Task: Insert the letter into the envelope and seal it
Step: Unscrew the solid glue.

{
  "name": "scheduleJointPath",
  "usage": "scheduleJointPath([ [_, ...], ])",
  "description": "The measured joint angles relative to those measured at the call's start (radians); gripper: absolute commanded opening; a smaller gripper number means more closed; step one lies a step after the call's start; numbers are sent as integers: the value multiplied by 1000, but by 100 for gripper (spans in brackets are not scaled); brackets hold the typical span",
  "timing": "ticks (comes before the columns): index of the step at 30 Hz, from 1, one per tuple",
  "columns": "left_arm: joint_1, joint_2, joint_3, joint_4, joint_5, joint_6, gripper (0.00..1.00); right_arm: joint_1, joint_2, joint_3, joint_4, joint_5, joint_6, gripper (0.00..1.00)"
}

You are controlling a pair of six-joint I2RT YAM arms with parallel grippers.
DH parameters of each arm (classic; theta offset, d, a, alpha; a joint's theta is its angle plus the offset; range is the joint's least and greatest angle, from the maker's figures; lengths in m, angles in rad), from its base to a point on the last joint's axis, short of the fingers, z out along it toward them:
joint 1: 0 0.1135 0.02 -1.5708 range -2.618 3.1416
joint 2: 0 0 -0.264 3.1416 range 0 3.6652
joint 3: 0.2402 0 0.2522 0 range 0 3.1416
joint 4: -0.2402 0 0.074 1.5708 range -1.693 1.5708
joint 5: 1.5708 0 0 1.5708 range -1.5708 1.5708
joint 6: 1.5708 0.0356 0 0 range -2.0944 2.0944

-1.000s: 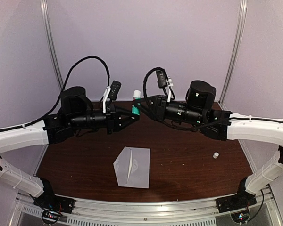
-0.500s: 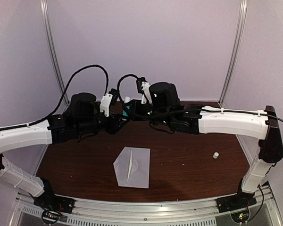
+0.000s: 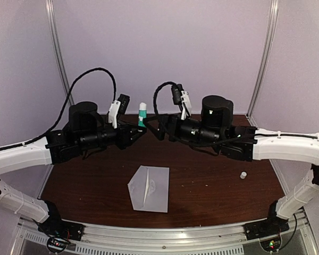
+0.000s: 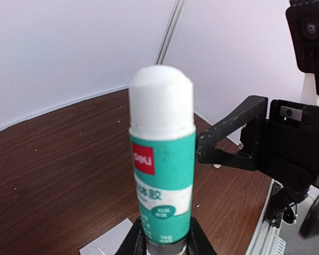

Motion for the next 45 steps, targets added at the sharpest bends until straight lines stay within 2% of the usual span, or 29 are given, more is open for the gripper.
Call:
scheduleJointPath([
  [5, 7, -36, -20, 68, 143, -4, 0, -50, -100, -108, 135, -154, -13, 89],
  [13, 8, -38, -29, 169, 421, -8, 0, -78, -119, -195, 275, -401, -19, 65],
  [18, 8, -35, -29, 172, 494, -6, 0, -71, -117, -193, 333, -504, -17, 56],
  [25, 8, -26, -27, 172, 551, -6, 0, -69, -70, -173, 370, -556, -5, 41],
  [27, 8, -23, -27, 172, 561, -6, 0, -69, -56, -168, 375, -564, -1, 35],
  [32, 8, -13, -23, 173, 580, -8, 0, -69, -42, -158, 378, -575, 0, 11],
  [34, 8, -13, -21, 173, 577, -8, 0, -69, -42, -157, 378, -574, 3, 6],
  [40, 8, -14, -21, 157, 509, -3, 0, -63, -40, -134, 316, -508, -16, 0],
  [45, 8, -20, 1, 79, 296, 10, 0, -34, 11, 6, 94, -282, -63, 0],
])
